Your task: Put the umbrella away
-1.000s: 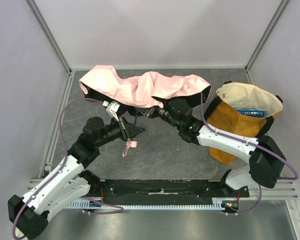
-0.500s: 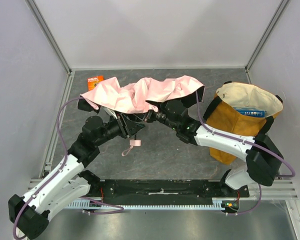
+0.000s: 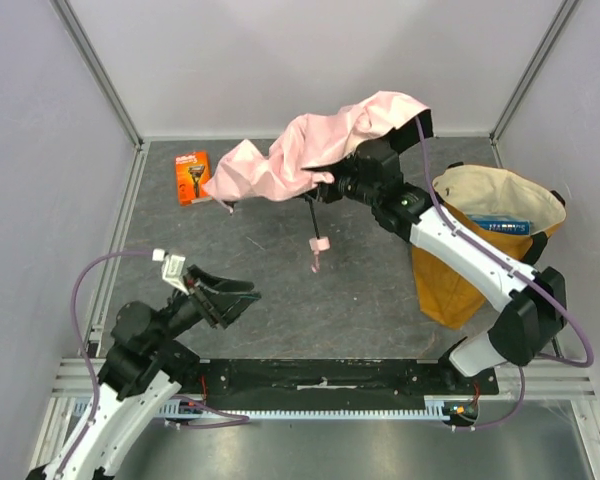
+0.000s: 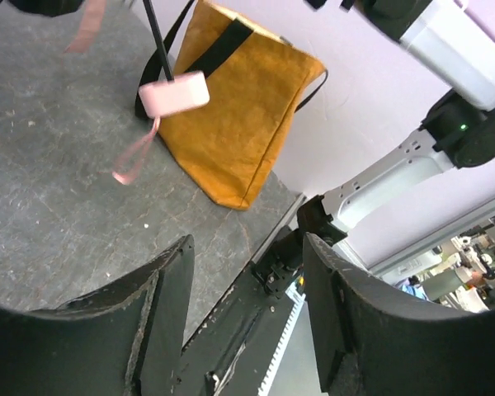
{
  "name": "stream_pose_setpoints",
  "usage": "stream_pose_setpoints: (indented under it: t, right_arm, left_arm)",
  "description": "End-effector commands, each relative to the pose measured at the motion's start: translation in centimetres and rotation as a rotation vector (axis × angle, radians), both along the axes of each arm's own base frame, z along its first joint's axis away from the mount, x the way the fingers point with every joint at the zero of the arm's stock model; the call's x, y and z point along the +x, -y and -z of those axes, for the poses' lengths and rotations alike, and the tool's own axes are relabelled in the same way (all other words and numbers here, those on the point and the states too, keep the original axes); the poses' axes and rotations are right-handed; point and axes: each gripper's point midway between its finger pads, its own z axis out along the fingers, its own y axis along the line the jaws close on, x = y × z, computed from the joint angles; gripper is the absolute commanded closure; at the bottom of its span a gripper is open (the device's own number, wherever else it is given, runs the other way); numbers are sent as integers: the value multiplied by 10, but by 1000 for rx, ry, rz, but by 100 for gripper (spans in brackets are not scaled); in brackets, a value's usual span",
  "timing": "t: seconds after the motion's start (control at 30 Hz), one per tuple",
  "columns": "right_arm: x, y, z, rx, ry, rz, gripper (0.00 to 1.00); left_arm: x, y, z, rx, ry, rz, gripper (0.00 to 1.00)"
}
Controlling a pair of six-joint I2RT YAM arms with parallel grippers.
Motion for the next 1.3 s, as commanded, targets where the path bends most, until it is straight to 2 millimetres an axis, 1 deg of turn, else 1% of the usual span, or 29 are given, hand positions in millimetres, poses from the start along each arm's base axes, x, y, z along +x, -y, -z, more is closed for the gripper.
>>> stream_pose_setpoints:
  t: [0.0,0.03,0.1,0.13,0.17,0.2,0.23,0.27,0.3,0.37,0.4,0.47,0.57,0.6,0.67,0.73,0.8,0.83,0.87,0.9,0.97,1.0,1.07,1.13,1.27]
  right_arm:
    - [-40,1,-49,-11,326,-201,100]
    - [-47,1,-53,-8,426,-246,100]
    - [-60,0,-56,-17,566,-319,100]
    - [-68,0,-49,-19,605,-362,100]
    - [-75,1,-55,-14,673,-384,100]
    - [-84,1,-54,-17,753,-426,100]
    - [-91,1,-53,-8,794,-453,100]
    - [-95,1,-51,0,818,-472,100]
    - [-101,0,-51,10,838,-504,100]
    - [-112,-4,-51,29,868,-577,100]
    - [-116,-4,-53,45,885,-596,100]
    - [-131,-2,-61,98,918,-634,100]
    - [-147,2,-67,138,916,-686,100]
    - [-152,3,-67,147,906,-707,100]
    - [-161,4,-68,163,894,-745,100]
    - [-167,5,-67,169,878,-770,100]
    - [-172,7,-67,173,869,-789,100]
    - [-172,7,-66,169,860,-795,100]
    - [-171,6,-63,160,846,-801,100]
    - [-169,5,-60,148,826,-806,100]
    - [-170,4,-55,138,807,-822,100]
    - [-170,4,-55,139,807,-822,100]
    - [-173,5,-59,154,807,-825,100]
    - [-176,5,-62,179,807,-833,100]
    - [-176,4,-65,188,811,-832,100]
  left_arm:
    - [-15,-26,-34,-91,108,-89,40]
    - [-17,-35,-51,-110,164,-129,40]
    - [-16,-53,-85,-127,250,-228,35]
    - [-10,-62,-98,-114,247,-289,31]
    - [-1,-72,-107,-99,217,-364,27]
    - [12,-82,-111,-76,141,-448,24]
    - [27,-90,-109,-51,47,-530,18]
    - [35,-91,-112,-17,-3,-562,15]
    - [44,-83,-118,30,-21,-547,14]
    - [52,-55,-131,85,-13,-433,12]
    - [54,-39,-133,102,-11,-360,11]
    - [60,-28,-139,87,15,-323,10]
    - [55,-8,-149,30,144,-214,9]
    - [51,-2,-157,2,189,-169,9]
    - [46,9,-158,-10,224,-103,9]
    - [48,13,-160,-1,256,-85,8]
    - [45,20,-162,17,313,-39,8]
    - [40,25,-167,17,355,1,8]
    - [30,30,-171,17,404,64,8]
    - [24,32,-175,6,442,96,8]
    - [17,29,-186,-23,505,97,8]
    - [19,26,-190,-38,513,66,8]
    - [32,18,-192,-49,461,-22,7]
    - [39,22,-186,-52,414,-19,4]
    - [53,38,-176,-51,364,25,4]
